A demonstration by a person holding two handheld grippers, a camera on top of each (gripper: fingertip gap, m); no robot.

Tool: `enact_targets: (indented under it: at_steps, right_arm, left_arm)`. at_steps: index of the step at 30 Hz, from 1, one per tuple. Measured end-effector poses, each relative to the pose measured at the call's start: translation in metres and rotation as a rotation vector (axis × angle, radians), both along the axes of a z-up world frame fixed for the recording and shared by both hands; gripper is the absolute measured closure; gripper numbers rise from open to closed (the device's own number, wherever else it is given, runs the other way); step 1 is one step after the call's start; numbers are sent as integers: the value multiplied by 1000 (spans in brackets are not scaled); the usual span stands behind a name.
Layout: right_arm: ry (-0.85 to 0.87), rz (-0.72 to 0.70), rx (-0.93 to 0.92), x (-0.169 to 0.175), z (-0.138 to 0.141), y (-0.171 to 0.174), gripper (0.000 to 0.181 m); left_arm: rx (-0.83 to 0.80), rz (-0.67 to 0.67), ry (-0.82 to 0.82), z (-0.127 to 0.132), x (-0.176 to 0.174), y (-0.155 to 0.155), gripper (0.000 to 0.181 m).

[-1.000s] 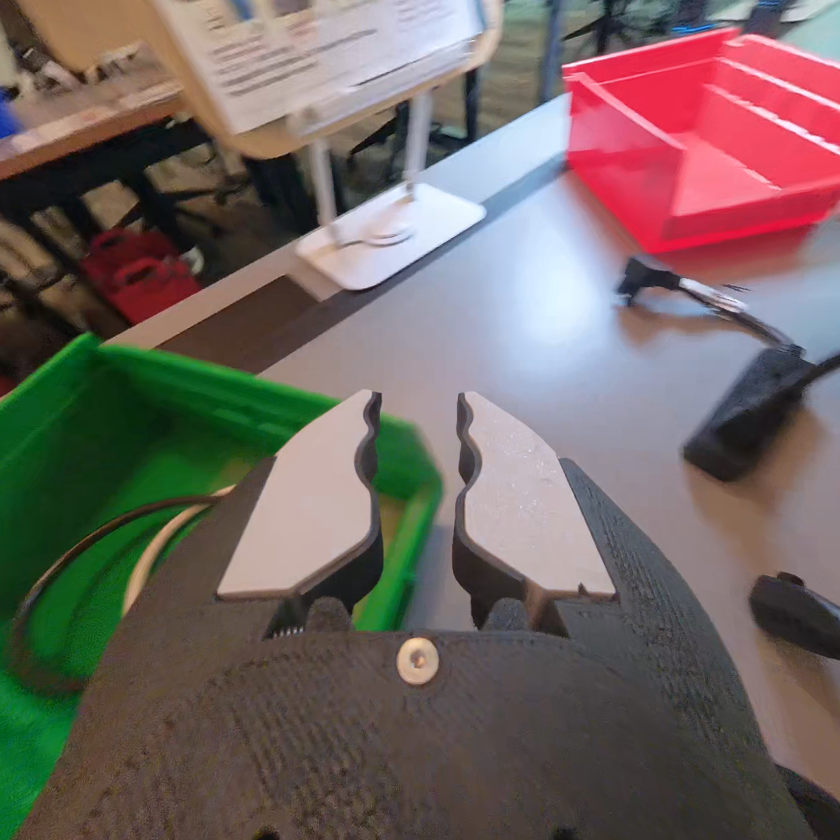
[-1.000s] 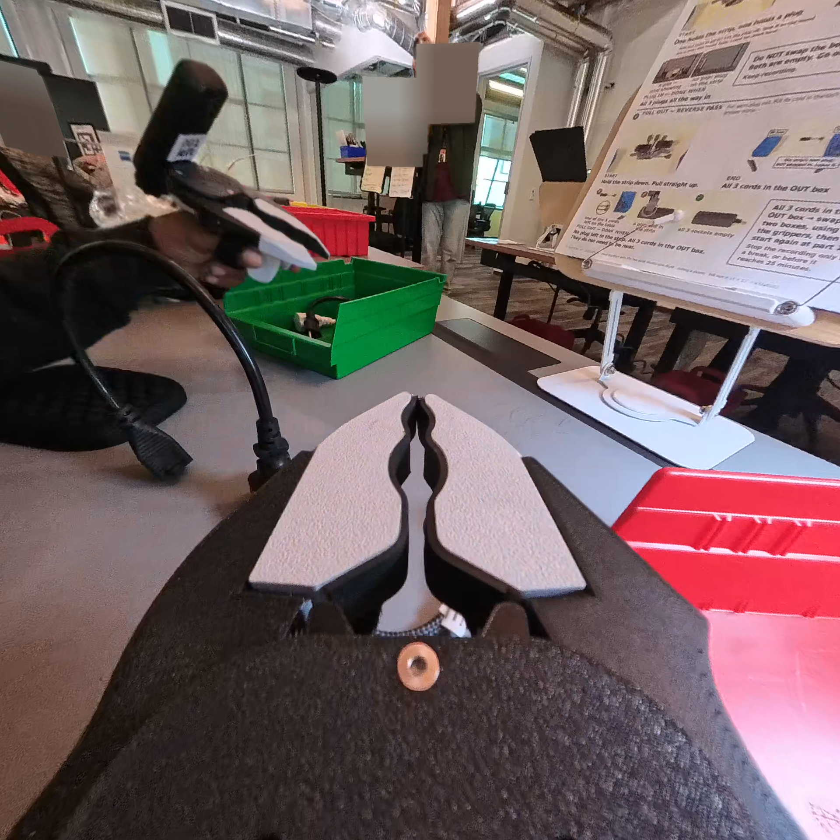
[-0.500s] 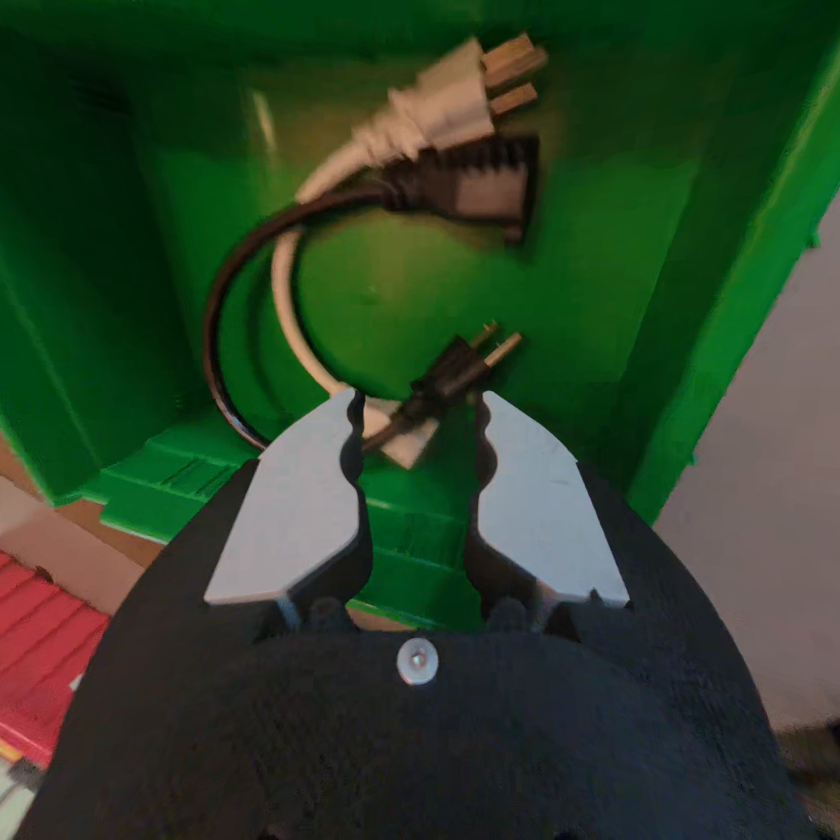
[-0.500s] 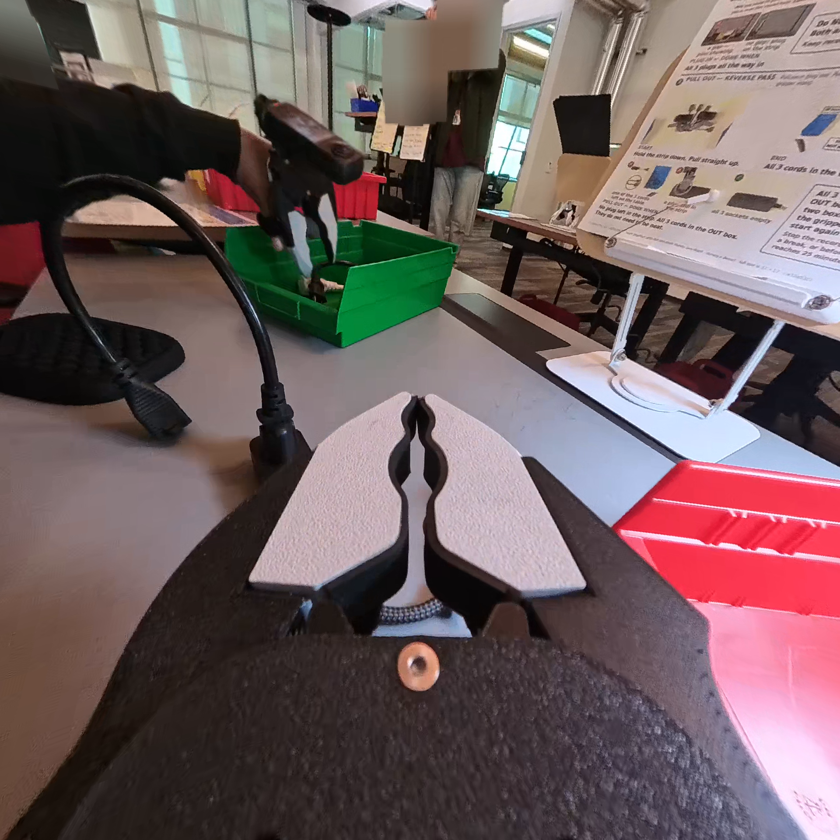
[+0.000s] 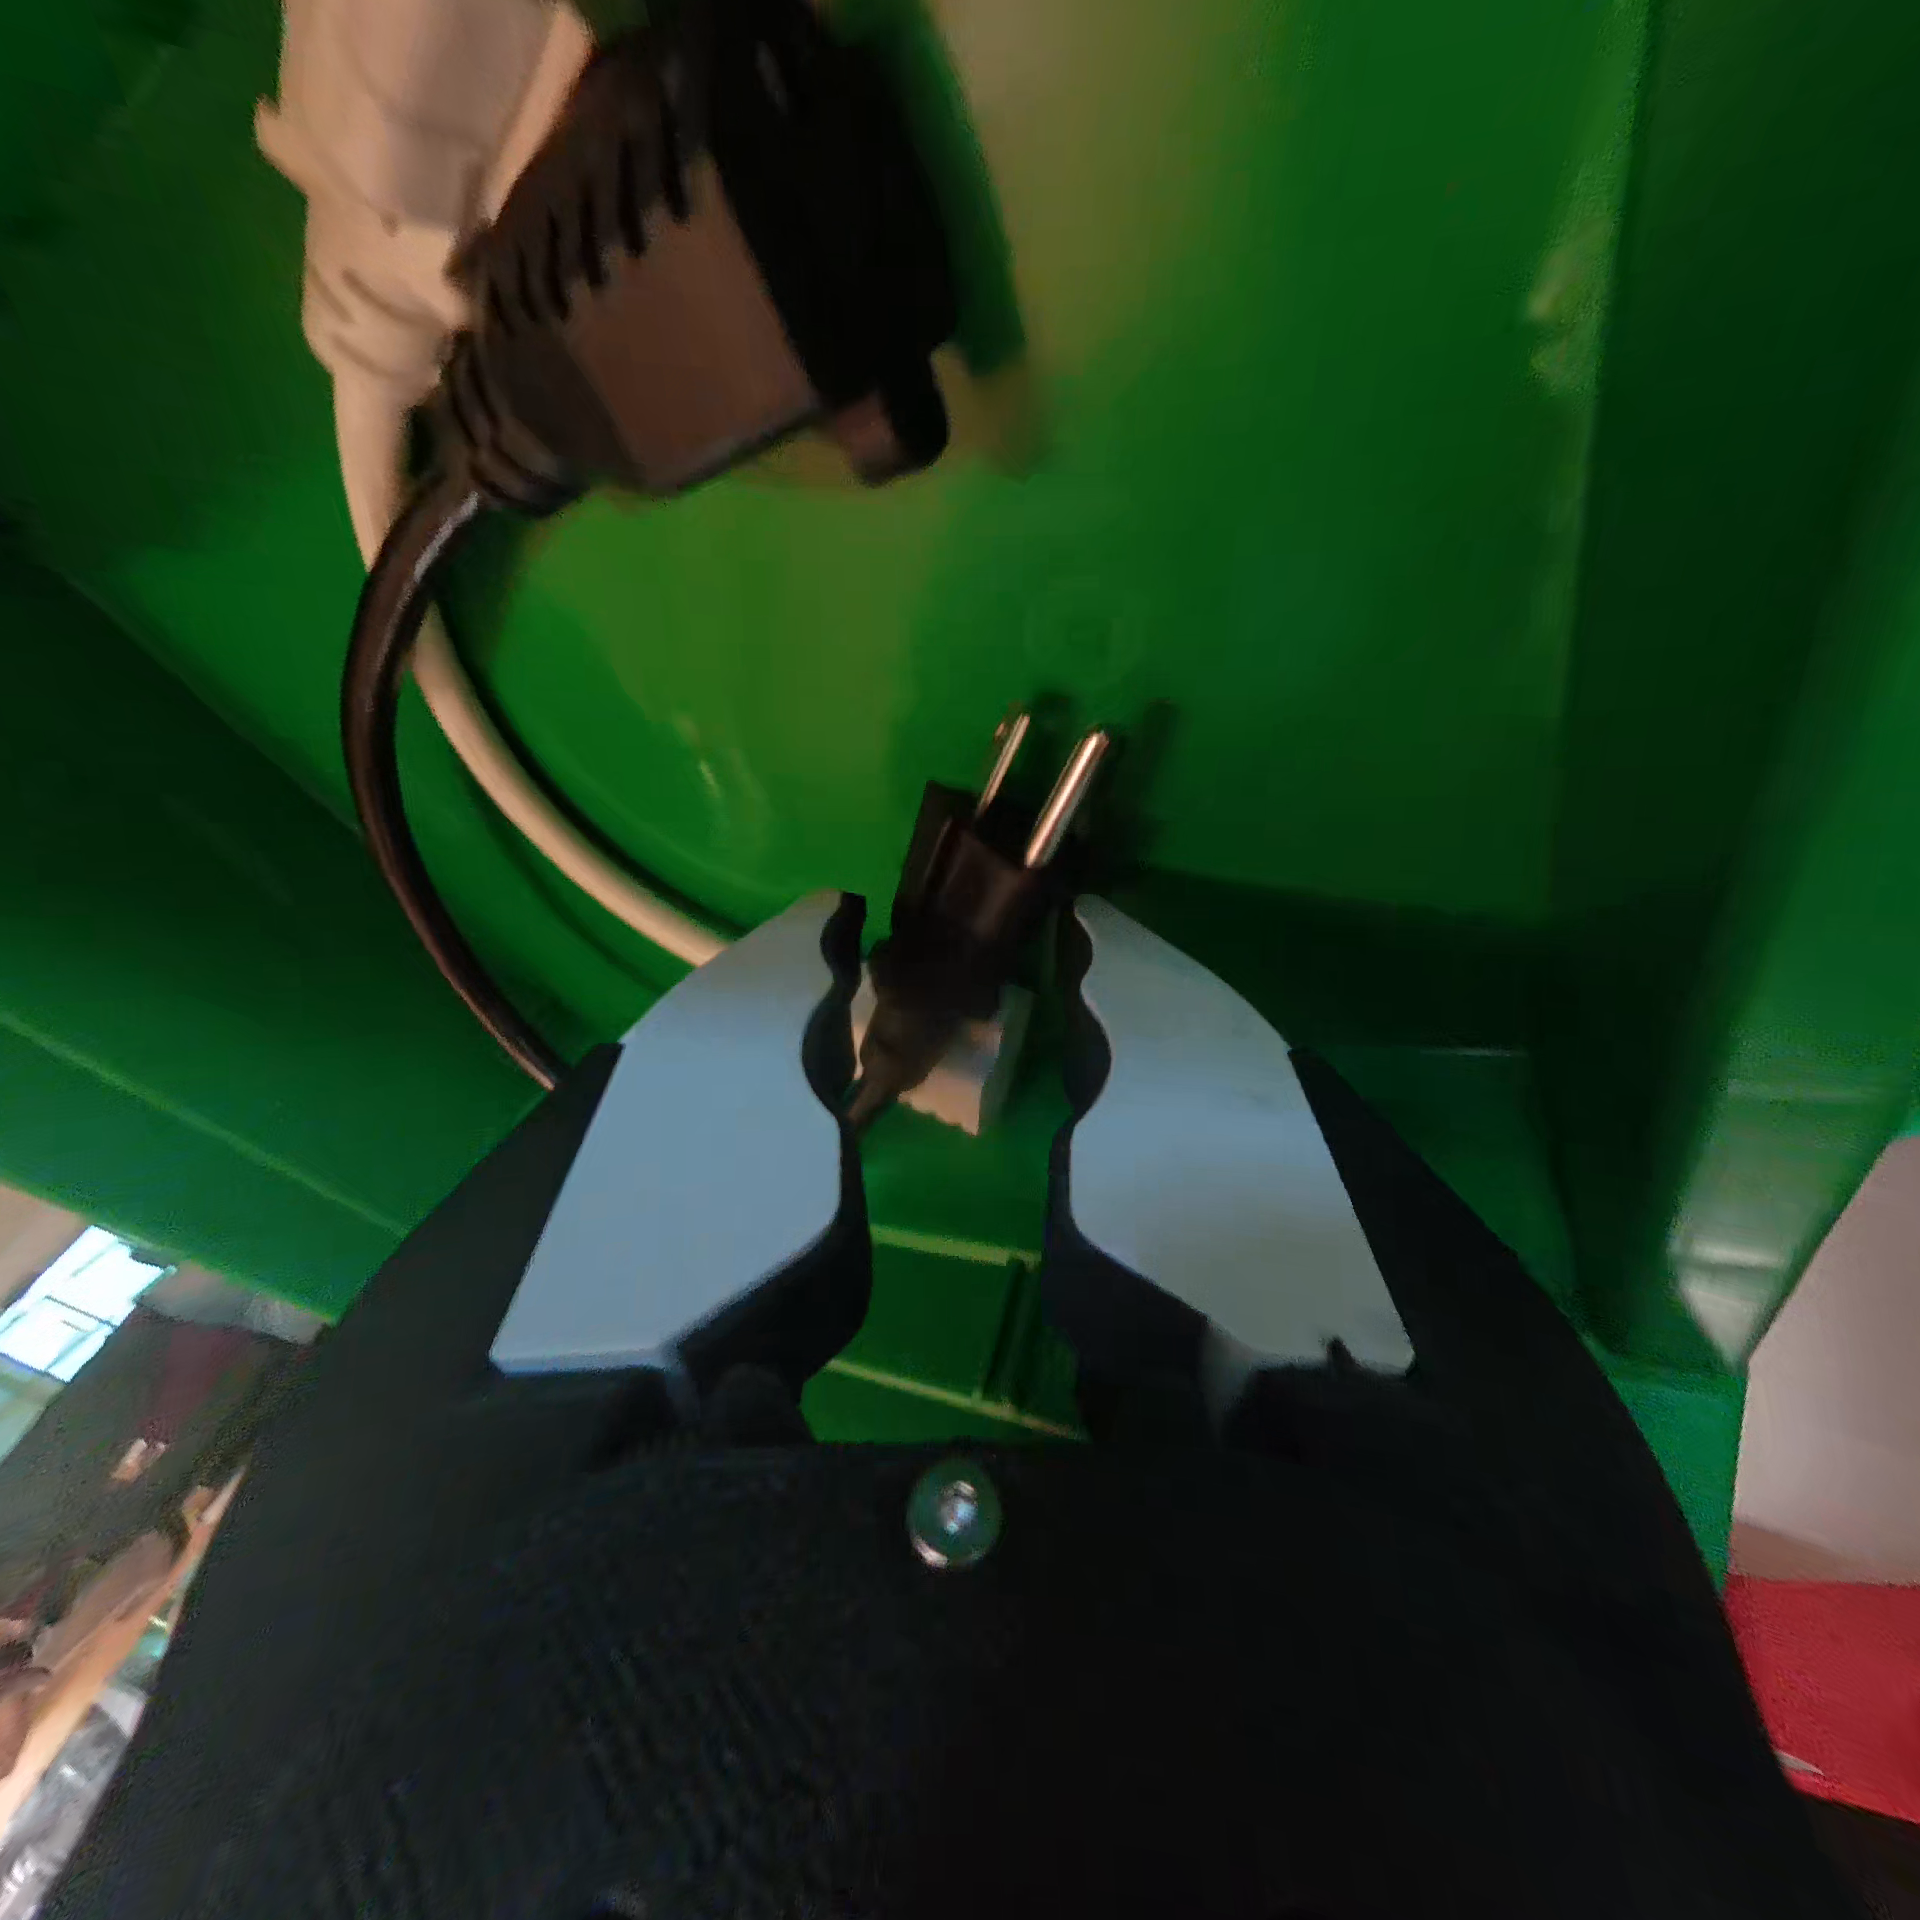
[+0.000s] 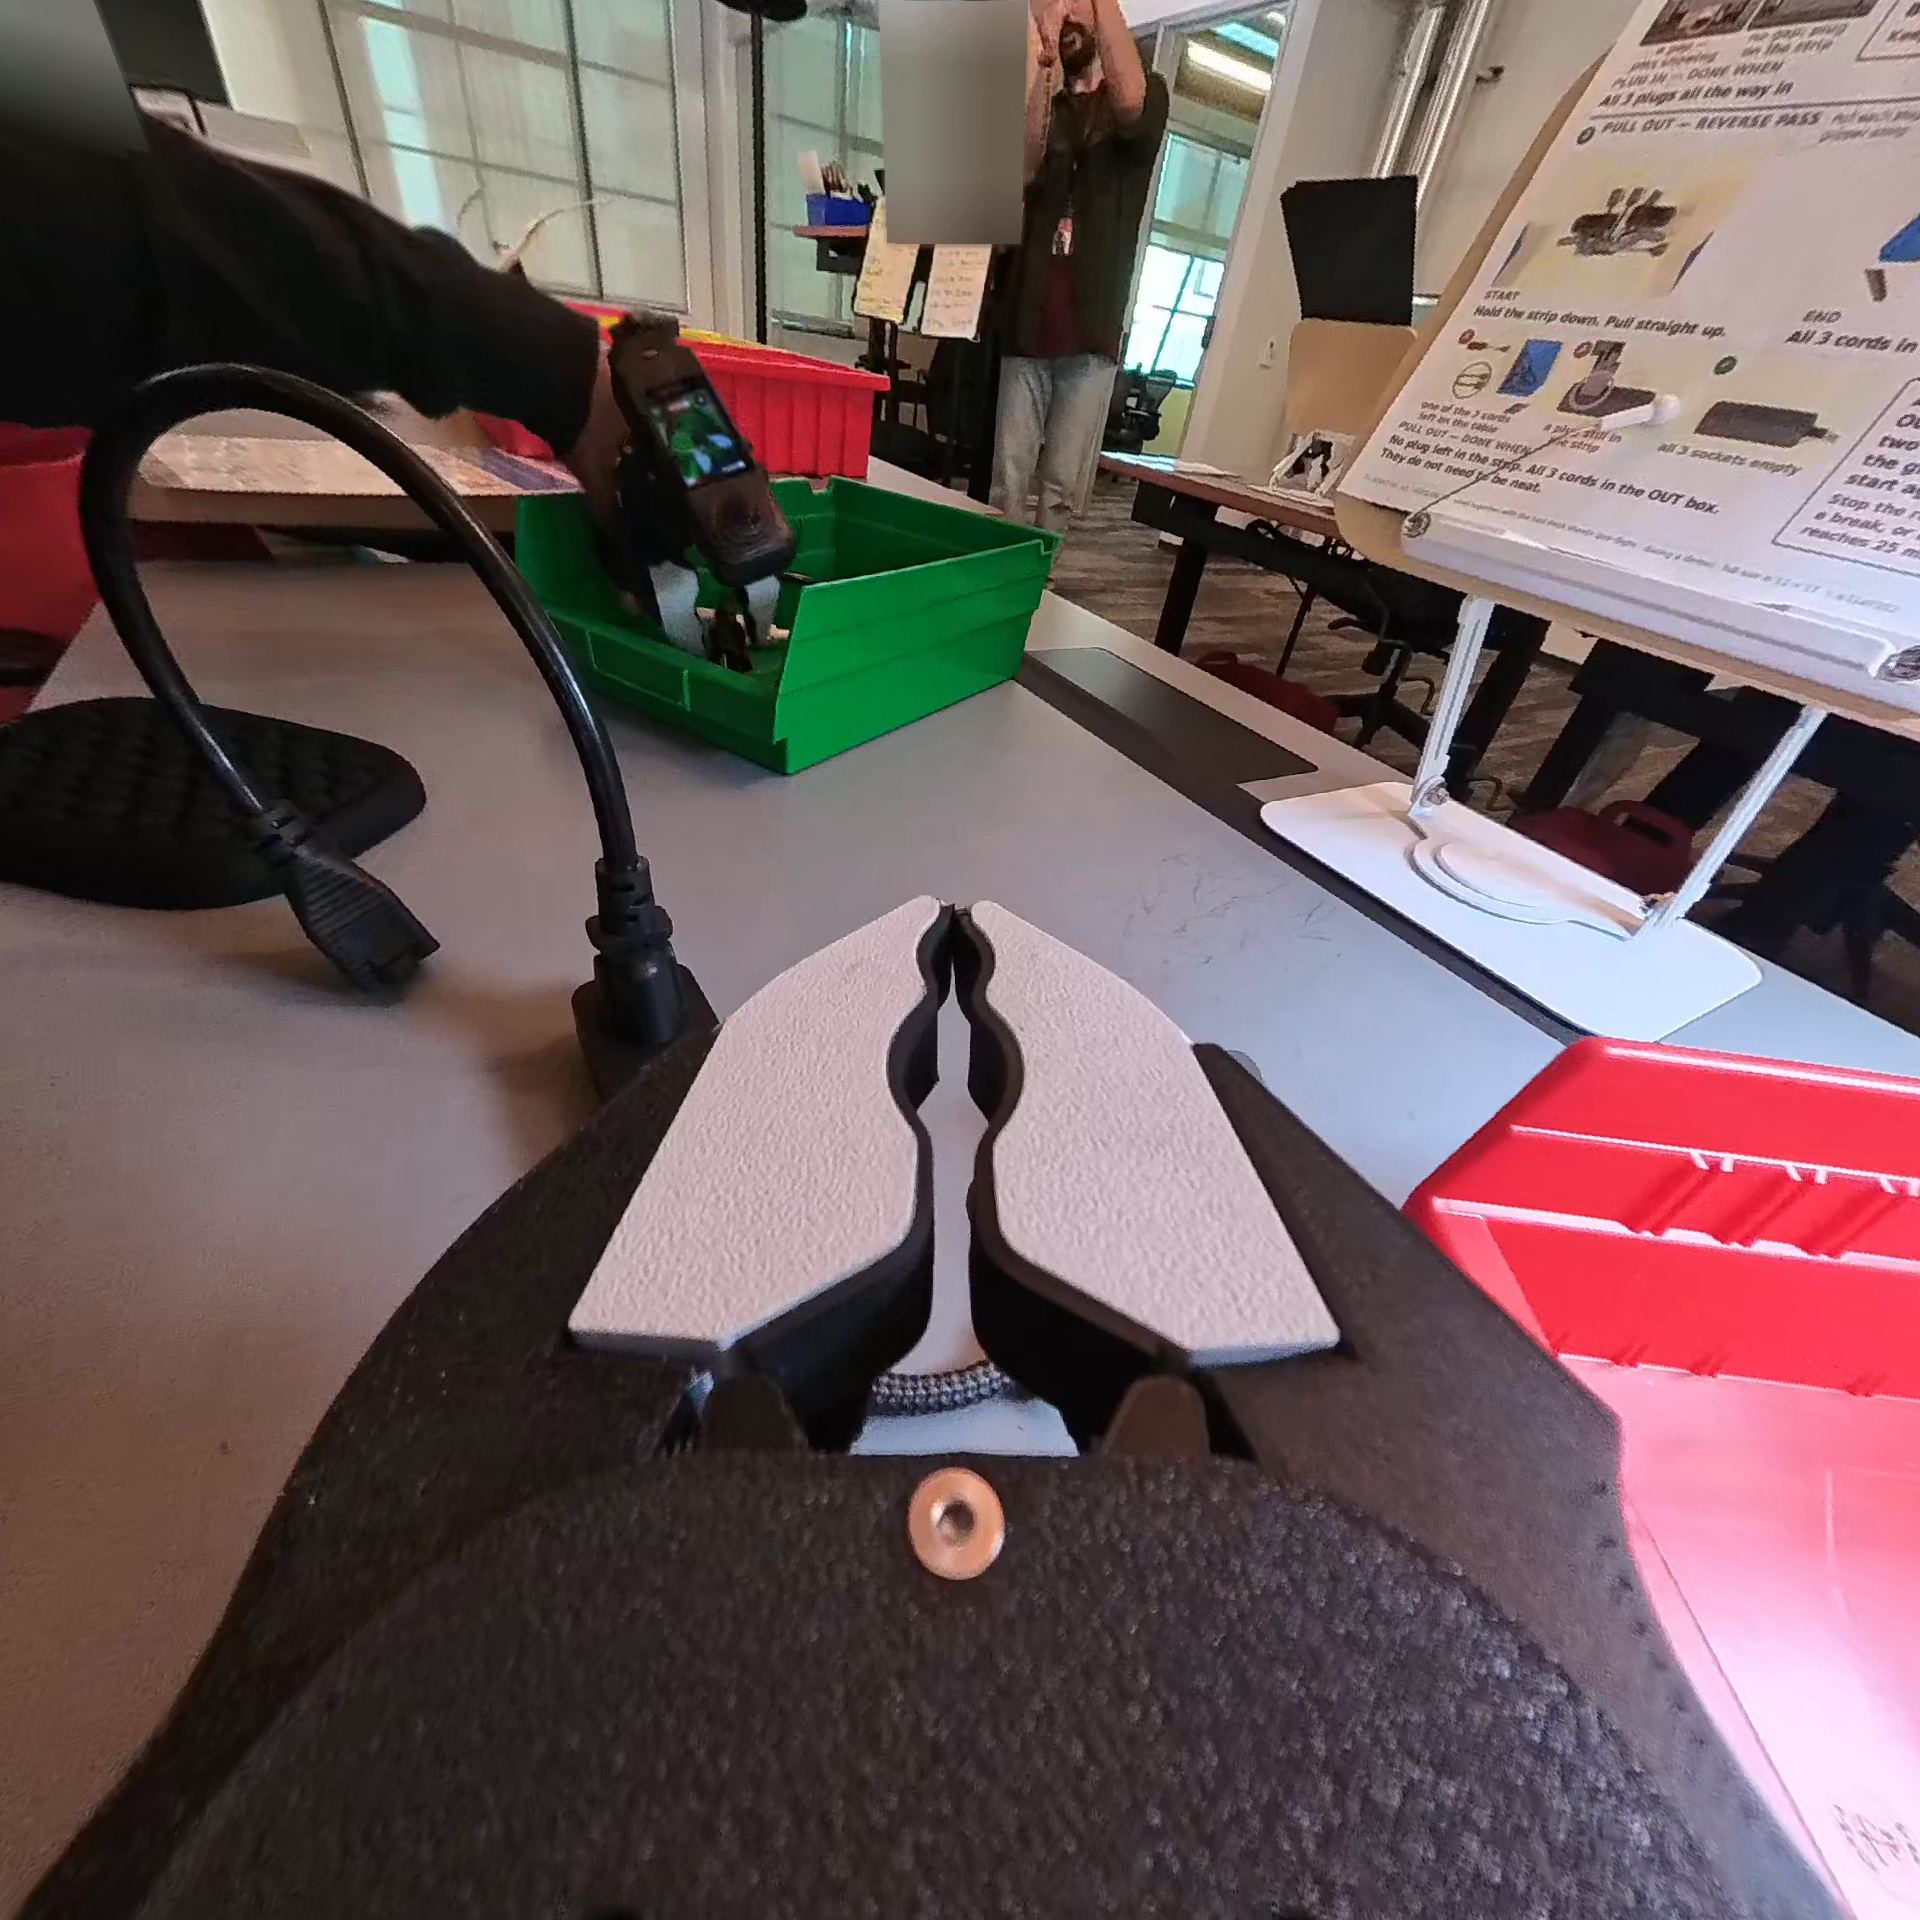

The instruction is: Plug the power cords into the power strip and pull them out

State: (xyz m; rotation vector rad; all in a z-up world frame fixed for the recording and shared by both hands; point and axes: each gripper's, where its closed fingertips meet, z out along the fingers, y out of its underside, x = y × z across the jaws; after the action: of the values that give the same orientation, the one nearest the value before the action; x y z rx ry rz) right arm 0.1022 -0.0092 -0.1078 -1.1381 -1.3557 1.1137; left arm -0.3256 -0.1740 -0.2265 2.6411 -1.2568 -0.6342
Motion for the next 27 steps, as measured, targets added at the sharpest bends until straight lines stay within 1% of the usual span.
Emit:
enact_targets:
  at_steps: [1, 4, 7, 10, 15, 20, 23, 27]
  right_arm:
    - [3, -1, -1, 1, 1, 0, 181]
    - [9, -4, 0, 3, 2, 1, 181]
    - [15, -5, -1, 4, 3, 2, 181]
    - [20, -5, -2, 4, 5, 2, 181]
    - [25, -2, -1, 3, 6, 1, 181]
    - [25, -3, 4, 2, 6, -1, 181]
    - [26, -1, 5, 2, 7, -2, 181]
    - [32, -2, 9, 2, 8, -3, 181]
  left_arm:
    - [-1, -19, 0, -2, 2, 2, 151]
    - [36, -25, -7, 2, 5, 8, 152]
    - [129, -19, -27, 21, 8, 16, 154]
    - [287, -1, -82, 54, 15, 27, 155]
    - [613, 63, -166, 123, 24, 47, 155]
    - [893, 86, -181, 188, 35, 61, 156]
    - [1002, 82, -174, 218, 43, 66, 156]
    - [1112, 52, -243, 247, 64, 74, 156]
